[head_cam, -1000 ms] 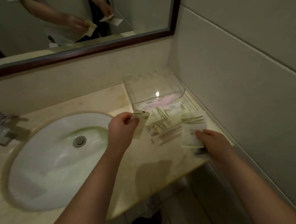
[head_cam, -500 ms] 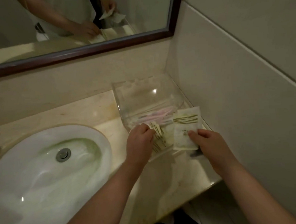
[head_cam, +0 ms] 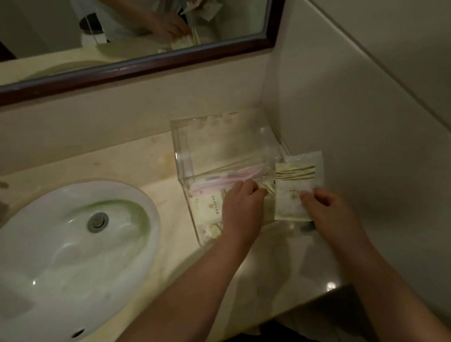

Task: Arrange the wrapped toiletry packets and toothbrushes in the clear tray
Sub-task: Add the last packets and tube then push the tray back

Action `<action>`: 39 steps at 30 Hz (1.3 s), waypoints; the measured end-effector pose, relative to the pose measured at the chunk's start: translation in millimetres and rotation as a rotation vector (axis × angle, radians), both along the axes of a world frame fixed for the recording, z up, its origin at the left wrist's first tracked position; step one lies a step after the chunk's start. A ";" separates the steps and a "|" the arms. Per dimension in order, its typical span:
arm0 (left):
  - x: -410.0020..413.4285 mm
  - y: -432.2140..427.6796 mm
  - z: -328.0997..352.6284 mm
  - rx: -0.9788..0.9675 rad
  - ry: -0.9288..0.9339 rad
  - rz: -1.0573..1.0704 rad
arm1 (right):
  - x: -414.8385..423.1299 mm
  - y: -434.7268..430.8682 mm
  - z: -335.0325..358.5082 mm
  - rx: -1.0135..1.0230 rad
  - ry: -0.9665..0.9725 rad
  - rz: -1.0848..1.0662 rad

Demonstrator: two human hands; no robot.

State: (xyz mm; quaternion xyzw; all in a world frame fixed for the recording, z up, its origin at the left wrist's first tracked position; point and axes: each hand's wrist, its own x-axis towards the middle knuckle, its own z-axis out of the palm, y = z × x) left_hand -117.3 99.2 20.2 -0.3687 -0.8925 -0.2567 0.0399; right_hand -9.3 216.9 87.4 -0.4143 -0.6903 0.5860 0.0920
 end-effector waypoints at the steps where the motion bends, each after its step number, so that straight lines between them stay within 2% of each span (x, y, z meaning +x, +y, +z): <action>1: 1.0 5.4 -5.2 -0.075 -0.028 -0.017 | -0.7 3.9 -0.5 0.025 -0.021 0.022; 4: 2.7 3.8 -19.0 -0.167 -0.126 -0.058 | -5.3 11.8 -1.1 0.066 -0.063 0.068; 6: 0.0 -5.1 -17.5 -0.113 -0.236 -0.063 | -9.3 16.9 -5.1 0.125 -0.089 0.086; 8: -1.2 -18.0 -3.8 0.086 -0.342 0.061 | -12.5 21.0 -9.2 0.171 -0.118 0.092; 10: -3.6 -30.9 11.0 0.307 -0.410 0.287 | -15.1 25.5 -12.6 0.212 -0.144 0.090; 13: -11.4 -40.5 24.9 0.451 -0.534 0.479 | -18.9 29.5 -13.1 0.237 -0.173 0.089; 18: -24.4 -25.4 47.9 0.446 -0.883 0.353 | -29.3 28.7 -10.5 0.253 -0.181 0.155; 22: -28.3 -7.4 54.4 0.308 -0.821 0.137 | -35.0 22.6 -5.8 0.256 -0.172 0.253; 26: -33.3 -2.4 57.1 0.304 -0.839 0.147 | -35.5 22.7 -3.1 0.270 -0.180 0.308; 30: -34.5 -7.9 52.6 0.404 -0.960 0.232 | -33.5 24.9 -2.1 0.255 -0.195 0.321; 33: -27.5 -7.9 55.9 0.626 -1.205 0.245 | -32.0 20.9 -3.4 0.260 -0.209 0.314; 34: -21.3 -7.6 55.2 0.633 -1.263 0.213 | -31.5 18.7 -3.3 0.268 -0.203 0.298; 36: -5.8 -7.9 49.3 0.504 -1.228 0.186 | -29.5 15.7 -3.8 0.295 -0.174 0.262; 39: -1.5 -9.4 38.2 0.303 -1.006 0.211 | -25.7 17.3 -3.5 0.370 -0.170 0.225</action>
